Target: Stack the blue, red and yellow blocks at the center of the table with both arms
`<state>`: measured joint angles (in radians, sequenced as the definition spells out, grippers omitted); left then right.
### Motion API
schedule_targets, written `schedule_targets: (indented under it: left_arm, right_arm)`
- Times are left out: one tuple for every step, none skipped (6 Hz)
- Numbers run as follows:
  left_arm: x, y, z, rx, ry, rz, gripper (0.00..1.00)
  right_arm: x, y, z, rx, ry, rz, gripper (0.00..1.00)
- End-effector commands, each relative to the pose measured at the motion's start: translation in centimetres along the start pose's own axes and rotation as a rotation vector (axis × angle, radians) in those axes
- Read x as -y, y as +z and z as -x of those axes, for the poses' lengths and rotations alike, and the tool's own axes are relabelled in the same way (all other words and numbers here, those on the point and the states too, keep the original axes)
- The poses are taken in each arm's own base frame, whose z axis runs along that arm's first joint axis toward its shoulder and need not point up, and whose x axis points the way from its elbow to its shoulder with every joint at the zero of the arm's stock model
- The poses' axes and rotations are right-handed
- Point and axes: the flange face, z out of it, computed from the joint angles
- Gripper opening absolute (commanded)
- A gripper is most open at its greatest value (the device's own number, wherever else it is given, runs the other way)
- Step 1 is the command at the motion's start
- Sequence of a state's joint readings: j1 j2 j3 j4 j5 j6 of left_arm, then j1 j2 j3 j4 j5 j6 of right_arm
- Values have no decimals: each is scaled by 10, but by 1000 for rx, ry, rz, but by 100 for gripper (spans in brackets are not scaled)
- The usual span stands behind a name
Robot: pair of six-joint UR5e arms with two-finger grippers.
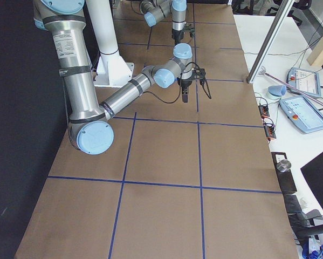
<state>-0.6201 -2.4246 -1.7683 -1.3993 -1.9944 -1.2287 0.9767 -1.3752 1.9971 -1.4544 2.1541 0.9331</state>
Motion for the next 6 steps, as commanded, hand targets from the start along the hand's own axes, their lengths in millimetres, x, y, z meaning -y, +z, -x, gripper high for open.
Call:
schedule_targets:
  left_arm:
    - [-10, -36, 107, 2, 127, -54, 100]
    - [-9, -44, 172, 51, 221, -68, 100]
    - [12, -45, 248, 113, 298, -37, 100]
    - [37, -62, 326, 144, 377, 2, 100]
    - [60, -90, 410, 146, 427, 27, 100]
    - [80, -121, 510, 88, 442, 52, 100]
  right_arm:
    - [19, -29, -68, -6, -43, 8, 100]
    - [28, -47, -114, -49, -102, 25, 100]
    - [29, -70, -163, -66, -138, 51, 100]
    - [15, -77, -214, -61, -166, 91, 100]
    - [-3, -79, -256, -85, -170, 131, 100]
    - [-17, -79, -281, -99, -178, 162, 100]
